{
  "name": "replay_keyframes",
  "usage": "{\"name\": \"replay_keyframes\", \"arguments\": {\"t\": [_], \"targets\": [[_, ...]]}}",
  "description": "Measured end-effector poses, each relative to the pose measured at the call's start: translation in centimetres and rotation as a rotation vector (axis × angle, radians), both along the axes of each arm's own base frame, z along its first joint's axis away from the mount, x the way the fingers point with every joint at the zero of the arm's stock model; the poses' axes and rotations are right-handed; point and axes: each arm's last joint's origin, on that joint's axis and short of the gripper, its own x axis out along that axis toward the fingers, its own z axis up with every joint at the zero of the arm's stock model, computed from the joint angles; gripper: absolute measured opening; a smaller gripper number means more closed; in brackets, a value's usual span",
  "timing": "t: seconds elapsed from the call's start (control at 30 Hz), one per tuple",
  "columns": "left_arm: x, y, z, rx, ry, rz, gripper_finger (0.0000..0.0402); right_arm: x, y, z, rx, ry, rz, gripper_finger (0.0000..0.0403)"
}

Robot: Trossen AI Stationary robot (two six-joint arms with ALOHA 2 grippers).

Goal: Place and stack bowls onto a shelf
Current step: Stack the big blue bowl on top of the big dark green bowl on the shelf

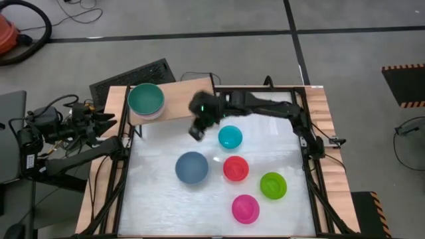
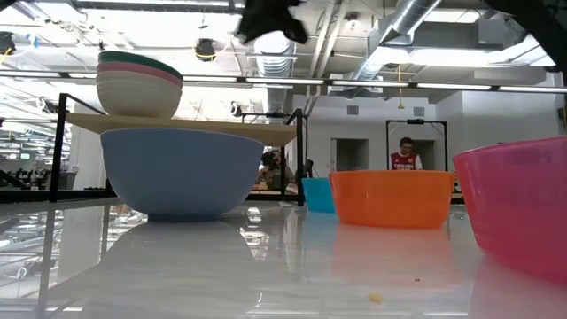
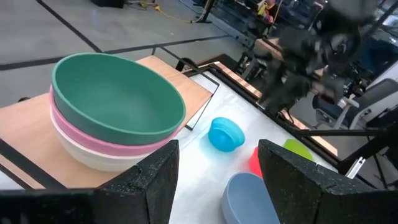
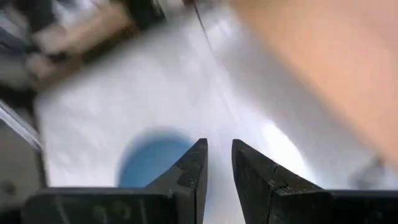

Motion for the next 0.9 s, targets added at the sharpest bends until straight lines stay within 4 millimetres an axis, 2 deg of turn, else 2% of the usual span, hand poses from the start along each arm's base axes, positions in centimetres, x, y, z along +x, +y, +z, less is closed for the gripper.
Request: {"name": "replay_keyframes", "arguments": {"t": [0.13, 0.2, 0.33, 0.43, 0.5, 0.6, 0.7, 0.77, 0.9], "targets": [[0.0, -0.1, 0.1, 0.022, 0.003, -0.031, 0.0204, -0.1, 3.0, -3.1, 0.022, 0.224, 0.003, 0.0098], [0.1, -0.1, 0.1, 0.022, -0.001, -0.044, 0.0204, 1.1, 4.3, -5.7, 0.039, 0.290, -0.001, 0.0100], [0.1, -0.1, 0.1, 0.020, -0.004, -0.057, 0.0204, 2.5, 5.7, -8.9, 0.111, 0.359, 0.039, 0.0132], [0.1, -0.1, 0.1, 0.019, -0.004, -0.064, 0.0204, 2.9, 5.4, -10.1, 0.107, 0.380, -0.014, 0.0175], [0.1, -0.2, 0.1, 0.016, -0.006, -0.077, 0.0204, 3.4, 4.7, -11.6, 0.086, 0.416, -0.081, 0.0199], [0.1, -0.2, 0.1, 0.011, -0.009, -0.103, 0.0204, 4.0, 3.6, -13.0, 0.089, 0.438, -0.112, 0.0221], [0.2, -0.3, 0.1, 0.009, -0.008, -0.111, 0.0204, 4.5, 3.5, -14.3, 0.101, 0.446, -0.109, 0.0227], [0.1, -0.3, 0.0, 0.005, -0.003, -0.111, 0.0204, 5.1, 4.1, -16.0, 0.121, 0.470, -0.089, 0.0226], [0.1, -0.3, -0.1, 0.000, 0.005, -0.111, 0.0204, 5.4, 4.6, -17.3, 0.134, 0.491, -0.073, 0.0215]]}}
